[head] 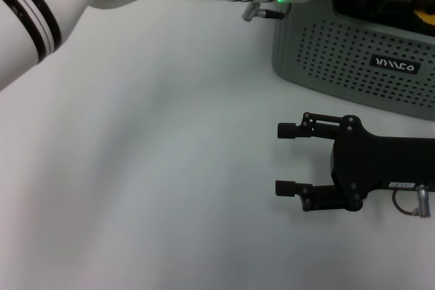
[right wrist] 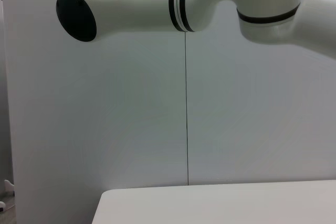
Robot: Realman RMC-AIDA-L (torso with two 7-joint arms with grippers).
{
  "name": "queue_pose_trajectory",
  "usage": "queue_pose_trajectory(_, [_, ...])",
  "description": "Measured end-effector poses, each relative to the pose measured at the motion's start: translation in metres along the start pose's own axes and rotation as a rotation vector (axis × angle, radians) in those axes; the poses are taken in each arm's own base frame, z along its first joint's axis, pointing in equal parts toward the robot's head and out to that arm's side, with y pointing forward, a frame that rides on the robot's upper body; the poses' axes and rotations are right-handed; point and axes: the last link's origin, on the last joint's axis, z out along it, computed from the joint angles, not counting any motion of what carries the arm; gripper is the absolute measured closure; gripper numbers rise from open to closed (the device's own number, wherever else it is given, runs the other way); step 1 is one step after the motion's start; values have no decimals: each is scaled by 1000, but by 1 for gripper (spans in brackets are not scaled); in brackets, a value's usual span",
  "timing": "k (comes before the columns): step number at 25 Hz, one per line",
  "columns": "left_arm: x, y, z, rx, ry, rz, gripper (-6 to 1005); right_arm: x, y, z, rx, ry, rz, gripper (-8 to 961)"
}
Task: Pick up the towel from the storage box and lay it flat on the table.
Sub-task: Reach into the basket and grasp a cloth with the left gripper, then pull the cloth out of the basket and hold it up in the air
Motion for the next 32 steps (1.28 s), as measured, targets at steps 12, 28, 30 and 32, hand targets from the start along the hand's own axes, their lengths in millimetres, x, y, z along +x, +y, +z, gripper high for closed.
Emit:
queue_pose_trajectory(12, [0,-6,-5,42,31,10,608,0,0,1,-4,2,-3,185])
queue_pose_trajectory(28, [4,-5,-88,78,371,-34,989,-1,-1,-1,5,-5,-2,185])
queue_pose_trajectory(30, [3,-6,-115,82,462,-58,989,-2,-2,-1,17,-19,-7,185])
queue_pose_trajectory(32, [2,-6,-134,77,528,-68,989,-5,-3,-4,57,-57,-28,184])
